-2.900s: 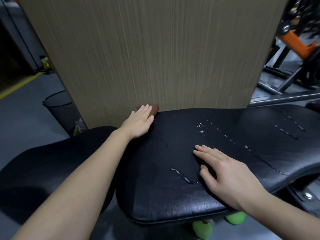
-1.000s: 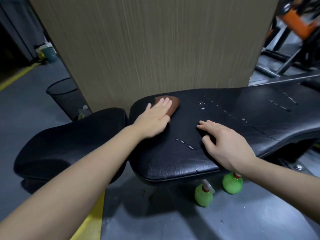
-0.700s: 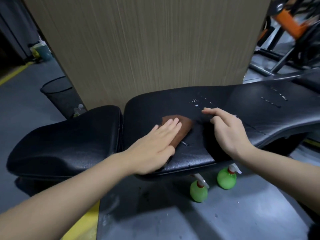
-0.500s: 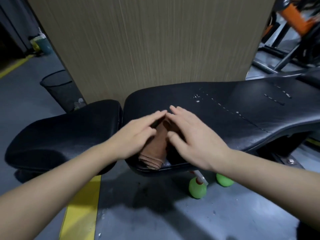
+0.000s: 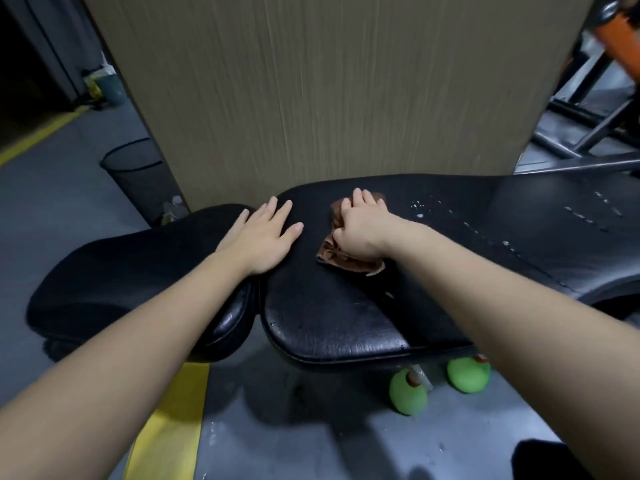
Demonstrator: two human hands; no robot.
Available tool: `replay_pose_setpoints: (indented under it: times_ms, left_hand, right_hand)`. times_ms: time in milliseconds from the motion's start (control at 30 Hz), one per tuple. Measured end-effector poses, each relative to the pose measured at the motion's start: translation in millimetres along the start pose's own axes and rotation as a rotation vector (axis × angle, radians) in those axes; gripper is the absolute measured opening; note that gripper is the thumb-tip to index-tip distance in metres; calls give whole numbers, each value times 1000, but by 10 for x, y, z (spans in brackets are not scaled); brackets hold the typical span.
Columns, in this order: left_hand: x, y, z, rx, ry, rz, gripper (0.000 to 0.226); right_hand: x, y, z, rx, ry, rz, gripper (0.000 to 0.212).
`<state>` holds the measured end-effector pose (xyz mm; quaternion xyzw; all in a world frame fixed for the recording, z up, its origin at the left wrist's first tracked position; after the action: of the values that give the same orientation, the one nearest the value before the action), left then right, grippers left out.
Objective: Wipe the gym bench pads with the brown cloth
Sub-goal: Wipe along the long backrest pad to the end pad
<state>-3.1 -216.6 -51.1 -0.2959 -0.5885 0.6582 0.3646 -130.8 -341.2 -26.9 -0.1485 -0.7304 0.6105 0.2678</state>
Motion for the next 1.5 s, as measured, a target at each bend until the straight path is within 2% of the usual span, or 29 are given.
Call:
replay_pose_setpoints:
  times_ms: [100, 200, 300, 367, 500, 567, 667, 767, 833, 933, 1067, 1200, 1367, 1500]
  left_hand:
    - [44, -16, 37, -4, -3, -32, 68]
    - [59, -30, 33, 19, -5, -55, 68]
    - [62, -36, 13, 49, -8, -77, 69]
    - [89, -41, 23, 62, -9, -68, 69]
    - [110, -61, 88, 21, -12, 3, 67]
    - [111, -60, 87, 21, -18, 19, 66]
    - [105, -69, 75, 19, -21, 40, 65]
    - [109, -82, 59, 77, -21, 41, 62]
    - [88, -109, -23, 197, -86, 65, 60]
    - [54, -146, -143, 275, -146, 105, 59]
    - [57, -119, -191, 341, -124, 76, 55]
    - [75, -86, -85, 222, -84, 17, 57]
    - [41, -53, -38, 86, -76, 51, 61]
    - [22, 4, -79, 22, -118, 20, 61]
  right_hand:
    - [184, 25, -186, -67, -111, 51, 69]
    - [769, 122, -297, -101, -260, 91, 67]
    - [1395, 236, -202, -16, -322, 177, 76]
    - [1648, 269, -41, 9, -329, 153, 81]
    - [1672, 219, 309, 28, -276, 51, 87]
    - [1475, 167, 393, 24, -190, 46, 86]
    - [1010, 121, 306, 32, -35, 104, 75]
    - [729, 146, -113, 23, 47, 182, 77]
    - [784, 241, -564, -11, -46, 200, 79]
    - [1206, 416, -1151, -3, -294, 200, 82]
    - [1540, 531, -1148, 59, -420, 274, 85]
    - [1568, 423, -541, 22, -352, 329, 85]
    - [1415, 213, 428, 17, -96, 263, 92]
    - [1281, 164, 299, 4, -34, 319, 89]
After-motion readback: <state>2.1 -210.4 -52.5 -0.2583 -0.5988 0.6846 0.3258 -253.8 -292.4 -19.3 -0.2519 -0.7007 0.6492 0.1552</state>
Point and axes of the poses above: each hand's wrist, its own x-axis away from the middle knuckle, its own y-axis out of the palm, z = x × y, the point moved 7 cm from there along -x, towards the middle knuckle, and after that the axes turned 4 degrees about y, right-handed, at the moved point
